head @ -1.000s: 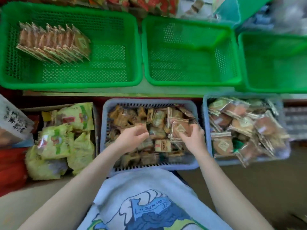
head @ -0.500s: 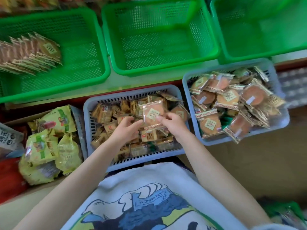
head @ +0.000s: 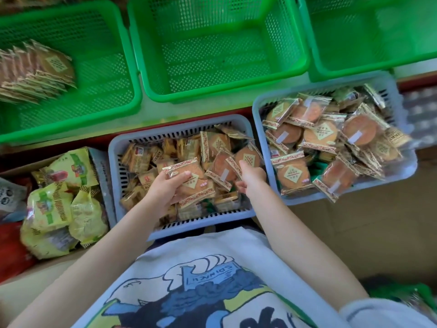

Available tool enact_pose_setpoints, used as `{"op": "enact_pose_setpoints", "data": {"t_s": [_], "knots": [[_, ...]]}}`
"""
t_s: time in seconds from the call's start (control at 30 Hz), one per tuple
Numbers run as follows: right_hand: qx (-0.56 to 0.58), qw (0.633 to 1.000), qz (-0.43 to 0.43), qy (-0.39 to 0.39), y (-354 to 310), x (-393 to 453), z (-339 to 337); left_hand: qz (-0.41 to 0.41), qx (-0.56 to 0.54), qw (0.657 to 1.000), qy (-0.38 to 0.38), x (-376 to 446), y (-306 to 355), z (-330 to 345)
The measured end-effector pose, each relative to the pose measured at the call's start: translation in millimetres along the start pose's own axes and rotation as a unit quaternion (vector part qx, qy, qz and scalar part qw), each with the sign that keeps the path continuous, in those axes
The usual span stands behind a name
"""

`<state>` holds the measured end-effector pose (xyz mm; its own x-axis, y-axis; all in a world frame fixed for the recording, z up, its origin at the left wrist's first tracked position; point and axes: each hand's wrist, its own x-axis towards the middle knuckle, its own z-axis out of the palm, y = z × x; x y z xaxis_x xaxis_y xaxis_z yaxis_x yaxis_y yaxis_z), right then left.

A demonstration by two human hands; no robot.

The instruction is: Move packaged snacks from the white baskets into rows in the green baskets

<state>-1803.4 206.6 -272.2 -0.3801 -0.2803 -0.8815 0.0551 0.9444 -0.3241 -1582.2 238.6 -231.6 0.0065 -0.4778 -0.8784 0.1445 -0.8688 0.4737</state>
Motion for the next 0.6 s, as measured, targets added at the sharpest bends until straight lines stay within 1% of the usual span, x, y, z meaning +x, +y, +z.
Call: {"op": "enact_pose_setpoints", "data": {"t_s": [0.13,0.2,0.27,0.3,0.37,0.43,0.53,0.57,0.6], "knots": [[-0.022,0.999,-0.007,0.032,-0.4,9.2,2.1,-0.016,-0.02,1.0,0.012,5.7,-4.7,3.3],[-0.02,0.999,-0.01,0.045,0.6,12.0,-0.3,-0.01,-0.03,0.999,0.005,6.9,-6.2,5.8],[0.002,0.999,-0.015,0.047,3.5,16.0,-2.3,0.003,-0.034,0.999,-0.007,7.5,-5.3,6.6],[0.02,0.999,-0.018,0.036,3.9,15.1,-2.5,0.01,-0.036,0.999,-0.011,9.1,-5.4,6.1],[0.078,0.997,-0.023,-0.013,4.1,10.1,-5.0,0.021,-0.038,0.999,-0.018,10.4,-4.5,5.8],[0.124,0.987,-0.043,-0.09,3.8,-0.7,-11.7,0.029,-0.036,0.999,-0.019,8.7,-2.5,8.1],[0.092,0.961,-0.107,-0.238,3.8,-19.4,-25.5,0.036,-0.031,0.999,-0.02,4.2,1.2,8.6],[0.07,0.95,-0.121,-0.278,4.1,-25.6,-29.4,0.03,-0.036,0.998,-0.03,3.2,2.0,7.7],[0.032,0.944,-0.133,-0.3,4.6,-28.0,-31.4,0.021,-0.03,0.999,-0.038,2.8,1.9,6.7]]}}
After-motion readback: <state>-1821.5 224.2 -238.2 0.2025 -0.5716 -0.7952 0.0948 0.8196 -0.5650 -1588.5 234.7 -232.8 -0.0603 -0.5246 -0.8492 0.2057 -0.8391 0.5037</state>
